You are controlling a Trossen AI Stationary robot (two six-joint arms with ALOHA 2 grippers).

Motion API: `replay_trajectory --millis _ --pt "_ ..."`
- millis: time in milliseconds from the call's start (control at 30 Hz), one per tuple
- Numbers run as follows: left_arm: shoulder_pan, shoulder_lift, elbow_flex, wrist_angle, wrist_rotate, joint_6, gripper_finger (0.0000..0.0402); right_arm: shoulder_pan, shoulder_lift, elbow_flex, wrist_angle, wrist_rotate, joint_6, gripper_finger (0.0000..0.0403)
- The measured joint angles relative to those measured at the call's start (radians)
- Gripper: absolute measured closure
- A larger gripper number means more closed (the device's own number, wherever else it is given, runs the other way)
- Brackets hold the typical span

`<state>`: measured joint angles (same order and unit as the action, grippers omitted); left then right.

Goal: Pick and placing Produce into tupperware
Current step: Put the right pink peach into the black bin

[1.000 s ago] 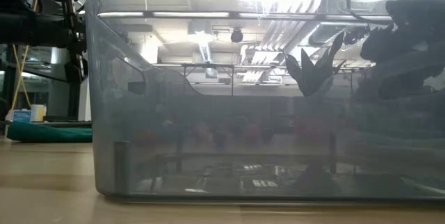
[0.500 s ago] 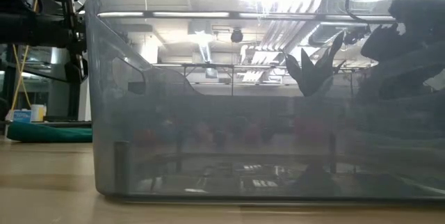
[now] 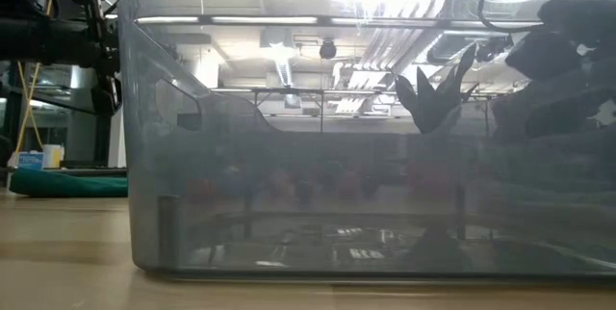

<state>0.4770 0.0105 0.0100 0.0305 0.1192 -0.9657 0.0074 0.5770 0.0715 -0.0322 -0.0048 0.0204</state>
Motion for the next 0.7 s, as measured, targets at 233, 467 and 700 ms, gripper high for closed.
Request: replay_trajectory --millis 233,467,700 --pt "0.000 0.000 0.000 0.000 0.000 0.000 0.0401 0.000 0.000 0.000 0.000 -0.015 -0.063 0.0340" --pt "0.000 0.000 0.000 0.000 0.000 0.000 0.0401 0.000 0.015 0.000 0.033 -0.015 -0.047 0.0291" --pt "0.000 0.000 0.000 0.000 0.000 0.000 0.0401 0.000 0.117 0.000 0.118 -0.015 -0.047 0.0288"
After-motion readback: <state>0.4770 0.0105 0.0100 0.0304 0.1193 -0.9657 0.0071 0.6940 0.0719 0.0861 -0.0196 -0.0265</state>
